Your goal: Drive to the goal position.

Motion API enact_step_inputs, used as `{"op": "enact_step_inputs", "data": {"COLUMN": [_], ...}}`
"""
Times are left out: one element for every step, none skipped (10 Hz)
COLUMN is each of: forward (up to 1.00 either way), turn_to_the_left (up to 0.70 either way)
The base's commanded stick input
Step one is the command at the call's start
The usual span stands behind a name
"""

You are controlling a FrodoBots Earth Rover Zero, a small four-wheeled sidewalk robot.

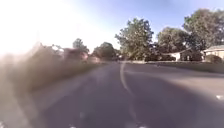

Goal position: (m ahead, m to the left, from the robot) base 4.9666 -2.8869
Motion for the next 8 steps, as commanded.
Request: {"op": "enact_step_inputs", "data": {"forward": [1.00,1.00,1.00,1.00,1.00,1.00,1.00,1.00], "turn_to_the_left": [0.00,0.00,0.00,0.00,0.00,0.00,0.00,0.00]}}
